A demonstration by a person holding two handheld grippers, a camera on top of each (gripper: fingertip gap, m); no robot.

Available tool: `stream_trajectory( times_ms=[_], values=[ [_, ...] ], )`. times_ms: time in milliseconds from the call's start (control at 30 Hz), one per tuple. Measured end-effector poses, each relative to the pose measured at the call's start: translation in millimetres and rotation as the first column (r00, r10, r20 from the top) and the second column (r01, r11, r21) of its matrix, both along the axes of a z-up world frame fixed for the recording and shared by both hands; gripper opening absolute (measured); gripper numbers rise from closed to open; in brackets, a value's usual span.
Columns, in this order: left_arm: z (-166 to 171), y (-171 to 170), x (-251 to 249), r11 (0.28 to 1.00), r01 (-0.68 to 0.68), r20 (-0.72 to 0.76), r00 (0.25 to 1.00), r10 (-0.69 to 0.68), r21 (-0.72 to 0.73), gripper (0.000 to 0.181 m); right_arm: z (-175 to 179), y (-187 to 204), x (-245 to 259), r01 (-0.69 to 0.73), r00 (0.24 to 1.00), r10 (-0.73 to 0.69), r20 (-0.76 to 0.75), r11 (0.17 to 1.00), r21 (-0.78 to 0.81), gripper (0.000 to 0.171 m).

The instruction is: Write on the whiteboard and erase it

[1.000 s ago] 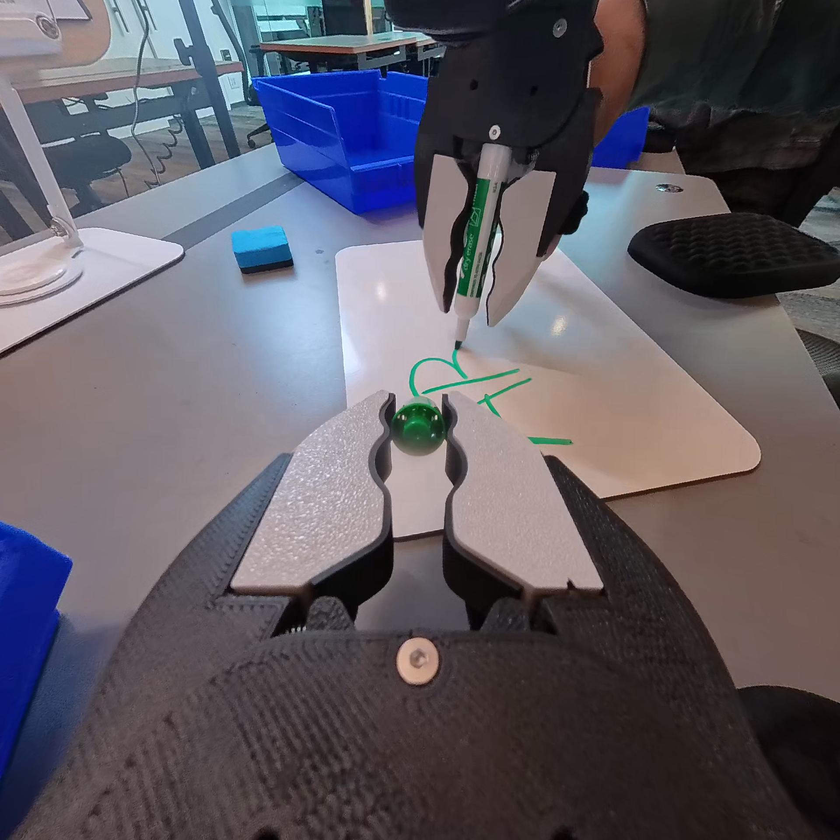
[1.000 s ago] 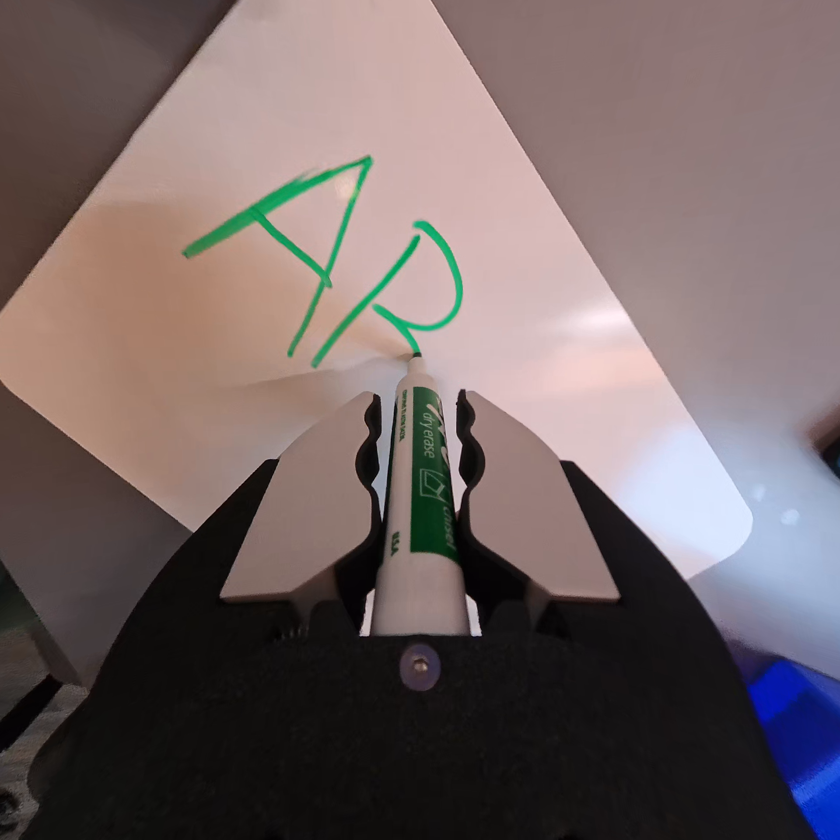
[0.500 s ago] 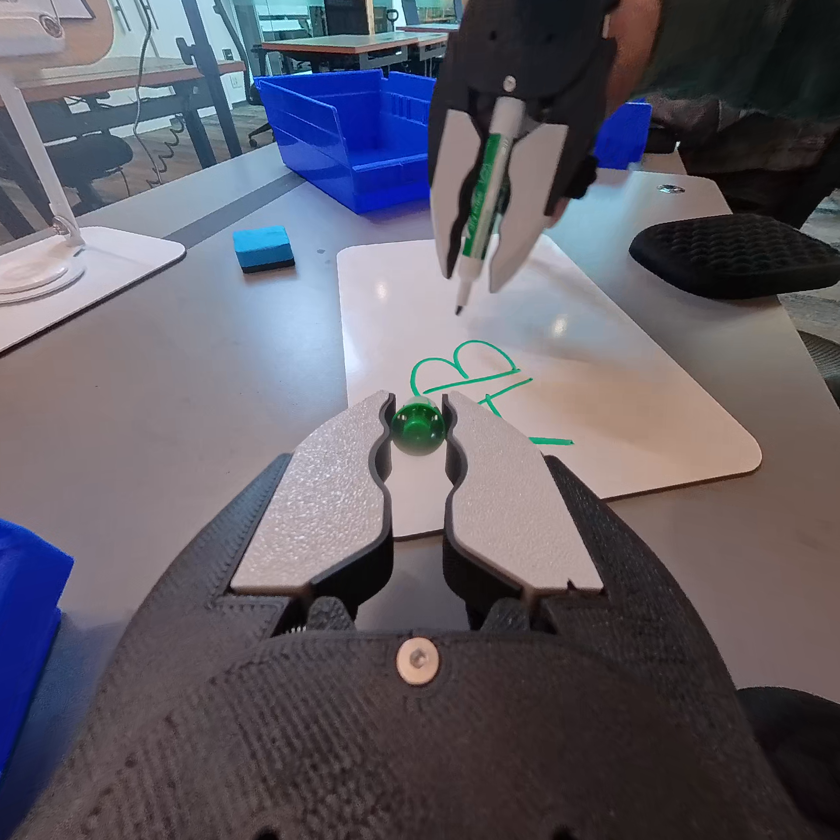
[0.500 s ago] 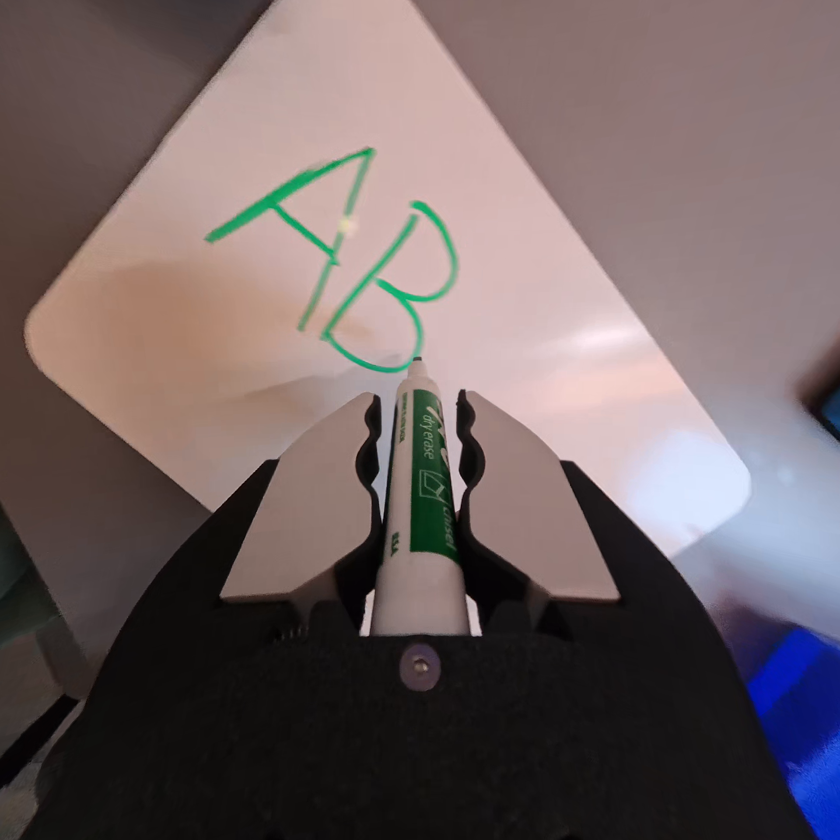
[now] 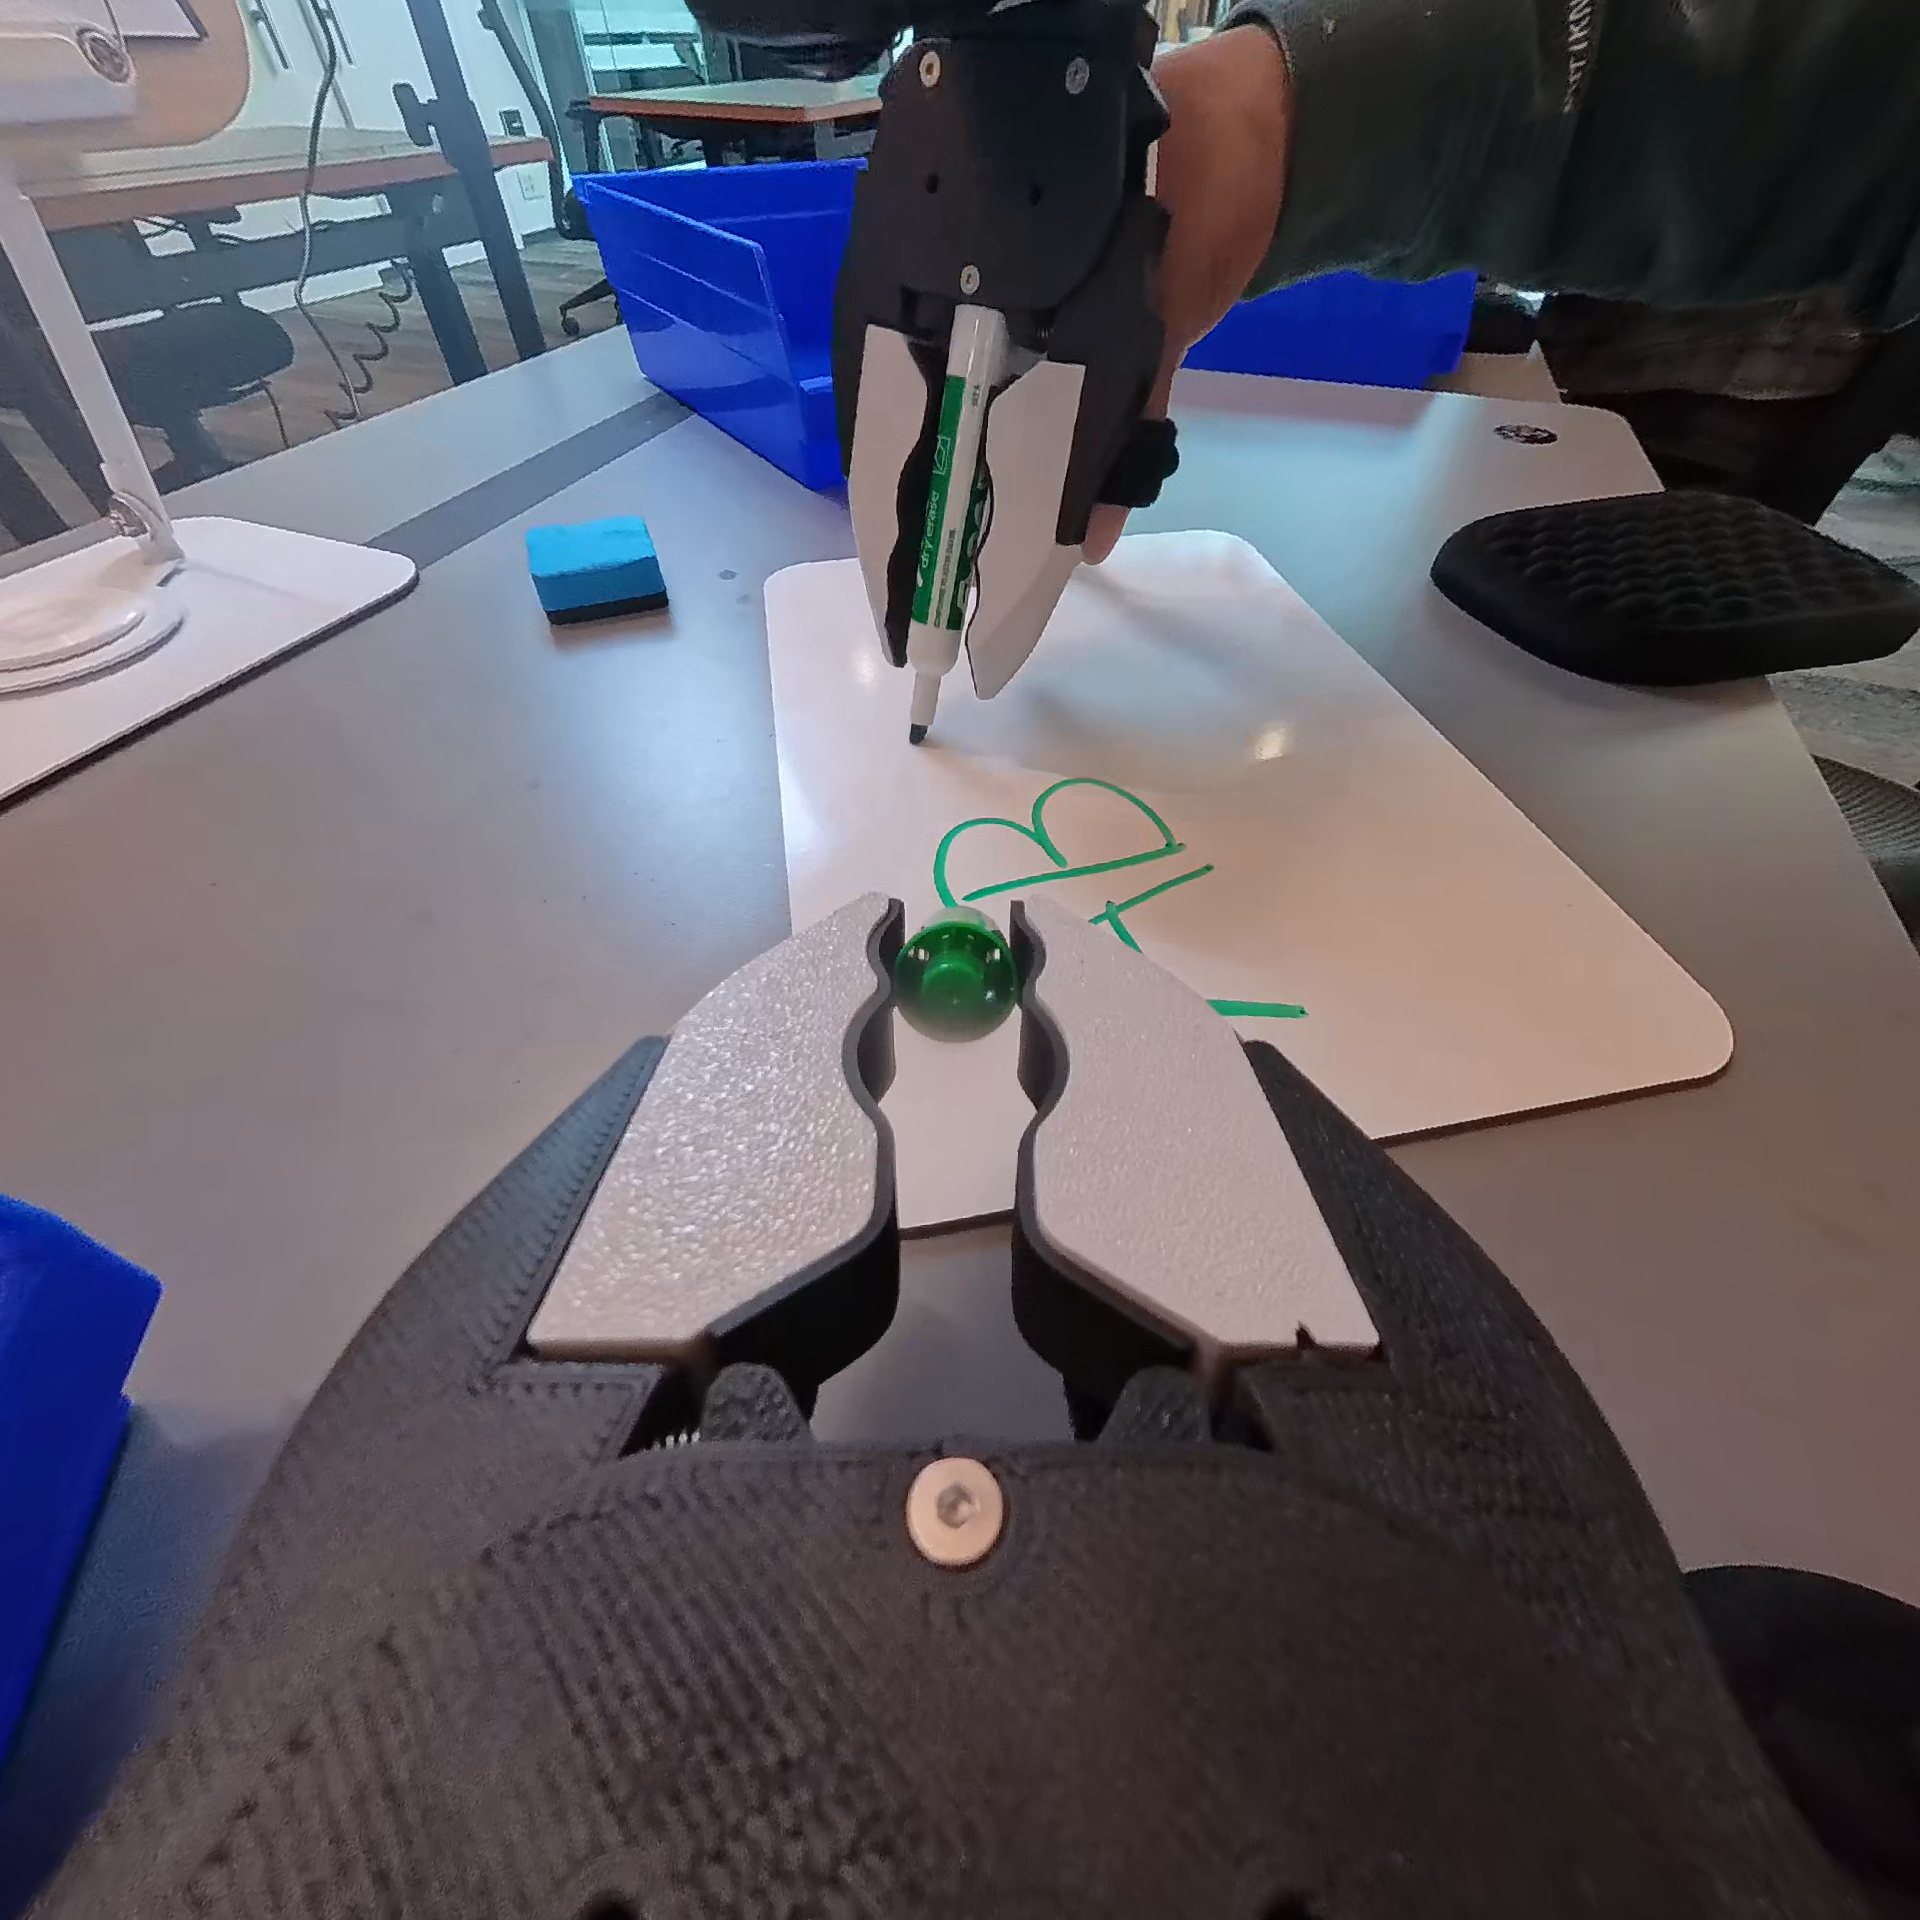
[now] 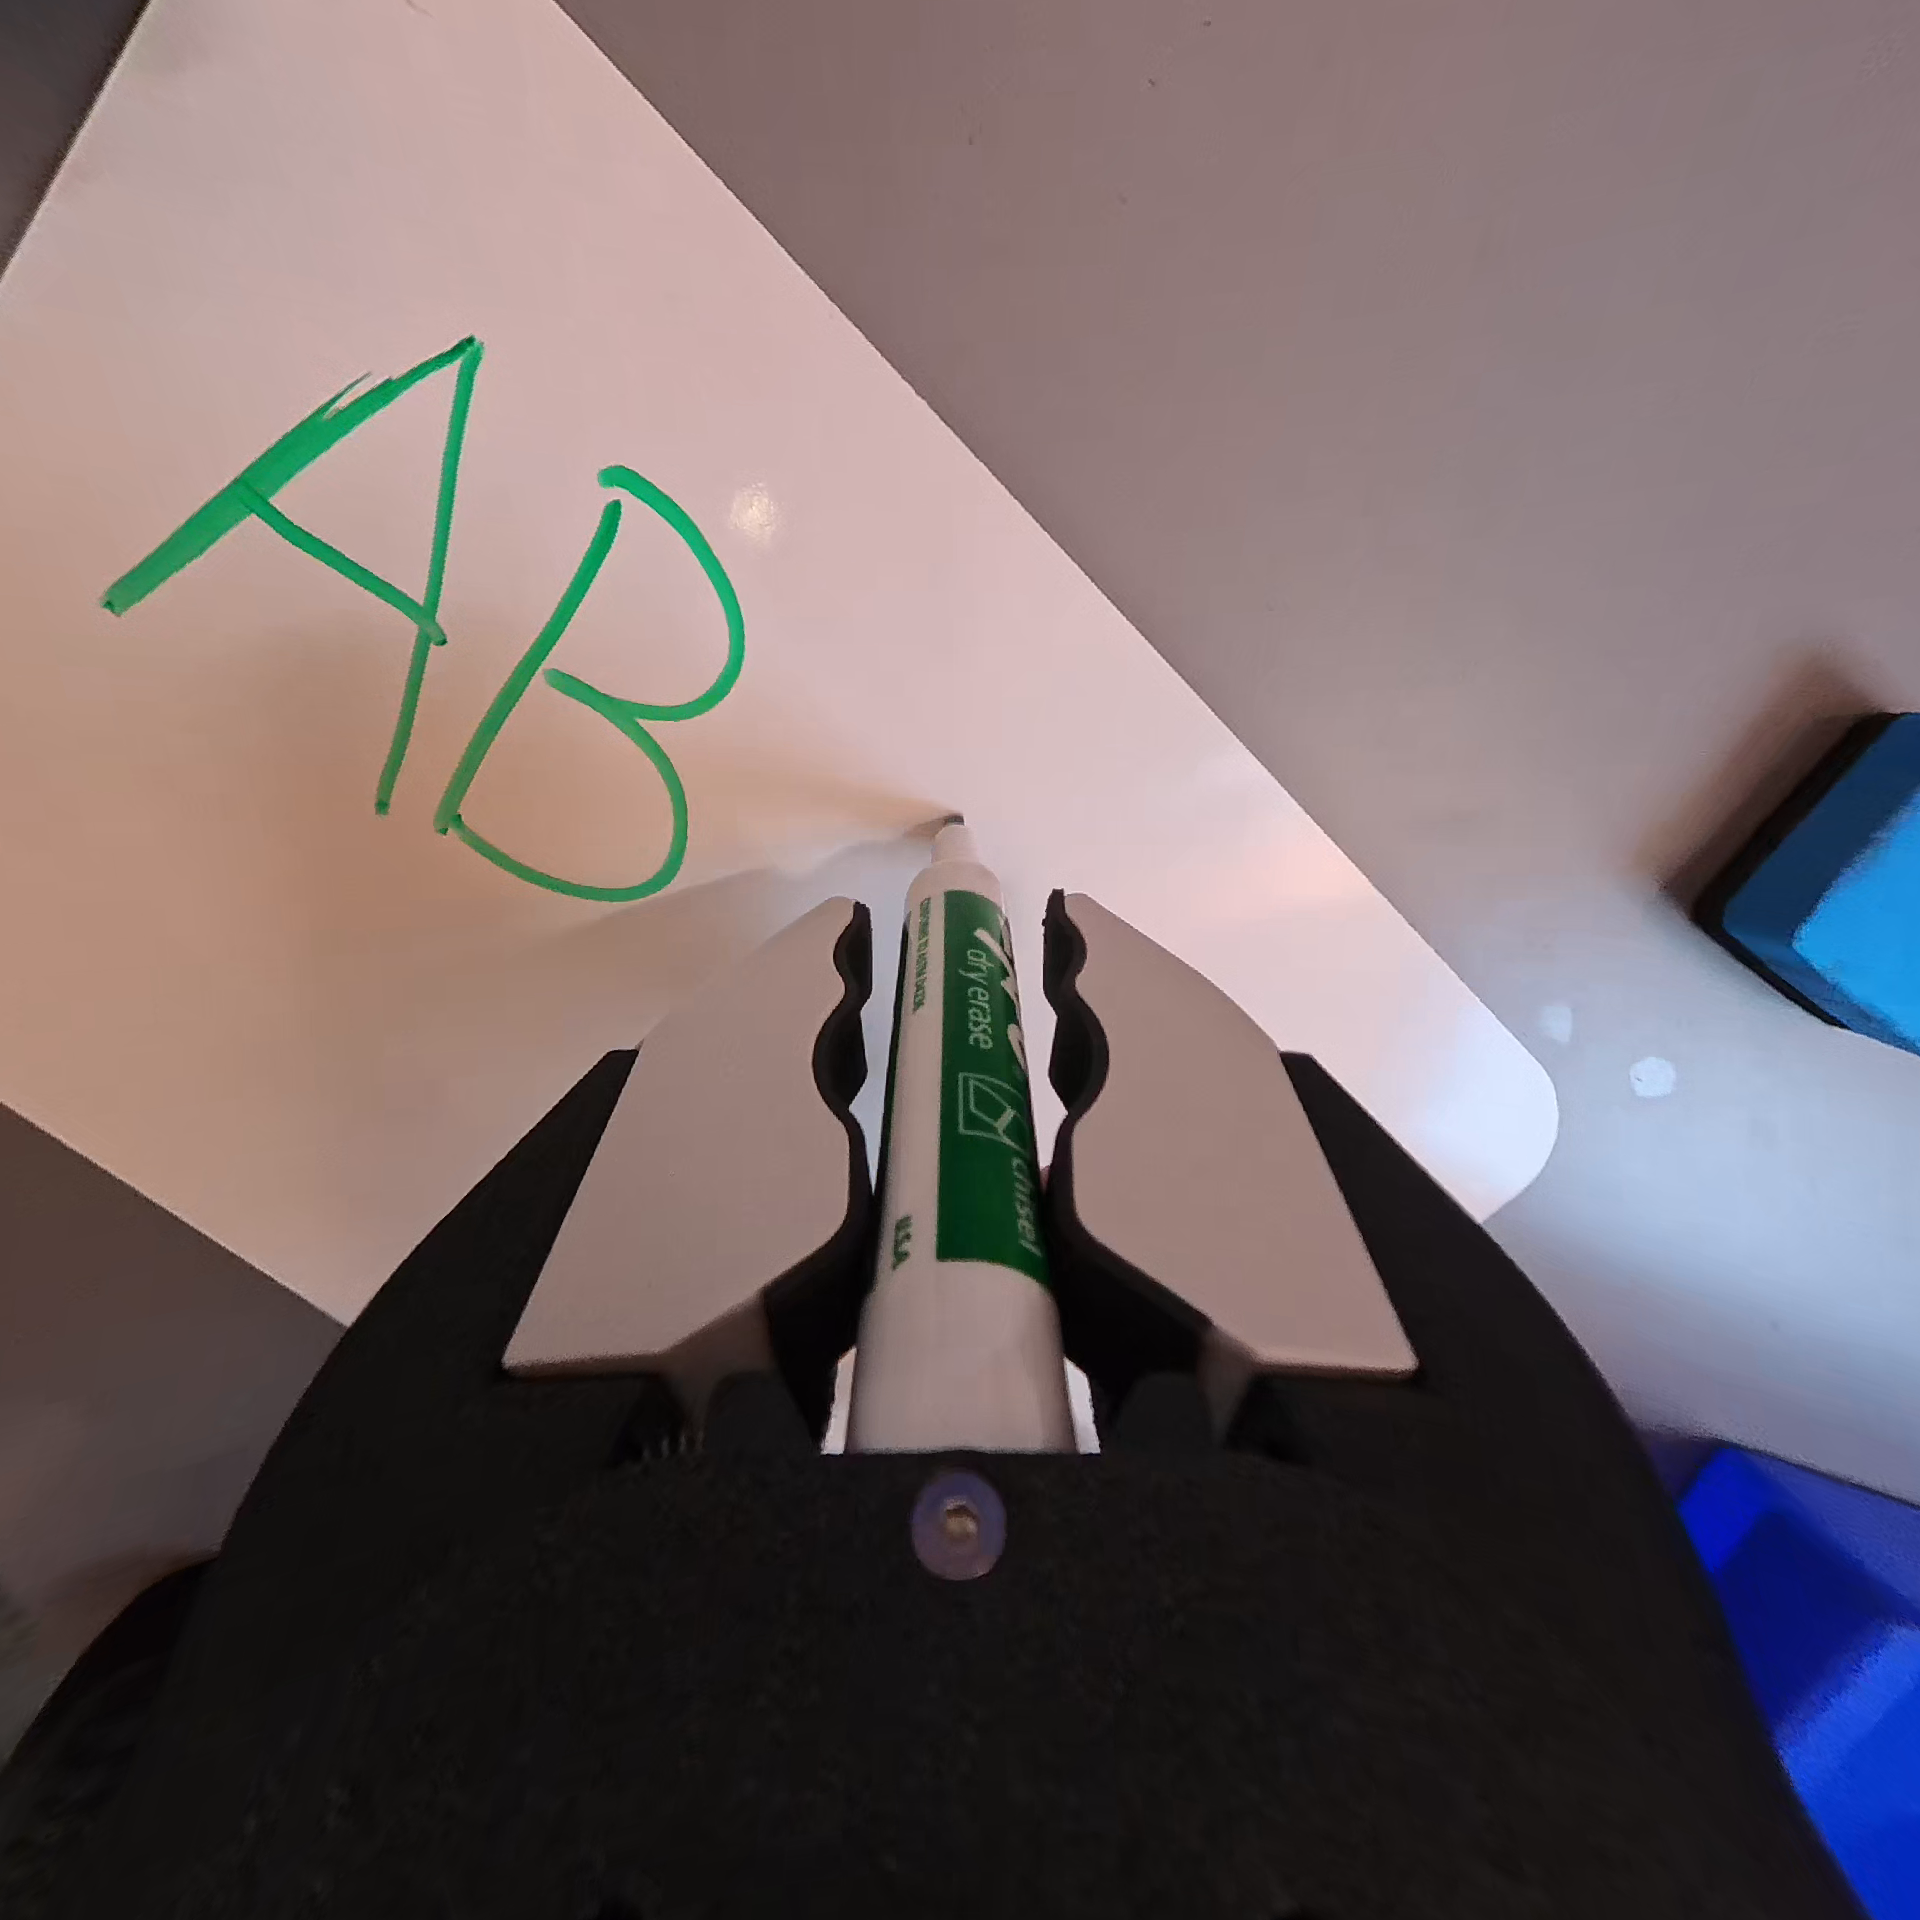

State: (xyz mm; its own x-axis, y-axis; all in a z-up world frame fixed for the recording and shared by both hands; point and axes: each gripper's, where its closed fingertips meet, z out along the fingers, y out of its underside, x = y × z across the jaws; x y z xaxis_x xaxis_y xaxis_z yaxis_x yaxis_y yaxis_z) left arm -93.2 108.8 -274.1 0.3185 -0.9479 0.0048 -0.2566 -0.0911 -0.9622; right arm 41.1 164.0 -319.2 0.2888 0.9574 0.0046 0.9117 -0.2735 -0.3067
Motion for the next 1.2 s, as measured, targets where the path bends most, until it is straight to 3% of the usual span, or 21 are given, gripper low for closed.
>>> stream_trajectory(
  times_ms=[267, 467, 600, 967, 1200],
  values=[
    [0, 0, 0, 1.000, 0.003, -0.001, 1.000, -0.003, -0.002, 0.019, 0, -34, -14, -0.094, 0.995, 0.095, 0.009, 0.994, -0.059, 0.032],
    [0, 0, 0, 1.000, 0.001, 0.001, 1.000, -0.001, -0.008, 0.019, 1, -64, 15, -0.096, 0.993, 0.101, 0.063, 0.992, -0.079, 0.033],
    [-1, 0, 1, 1.000, 0.000, -0.006, 1.000, 0.000, 0.000, 0.019, 1, -48, 35, -0.046, 0.995, 0.049, 0.089, 0.998, -0.039, 0.033],
    [0, 0, 0, 1.000, 0.004, -0.001, 1.000, -0.004, -0.005, 0.019, 5, 1, 10, -0.040, 0.999, 0.039, 0.008, 0.999, 0.007, 0.033],
    [1, 1, 0, 1.000, 0.006, 0.013, 1.000, -0.005, -0.024, 0.019, 0, -11, 18, -0.063, 0.997, 0.064, 0.052, 0.998, -0.028, 0.033]
  ],
)
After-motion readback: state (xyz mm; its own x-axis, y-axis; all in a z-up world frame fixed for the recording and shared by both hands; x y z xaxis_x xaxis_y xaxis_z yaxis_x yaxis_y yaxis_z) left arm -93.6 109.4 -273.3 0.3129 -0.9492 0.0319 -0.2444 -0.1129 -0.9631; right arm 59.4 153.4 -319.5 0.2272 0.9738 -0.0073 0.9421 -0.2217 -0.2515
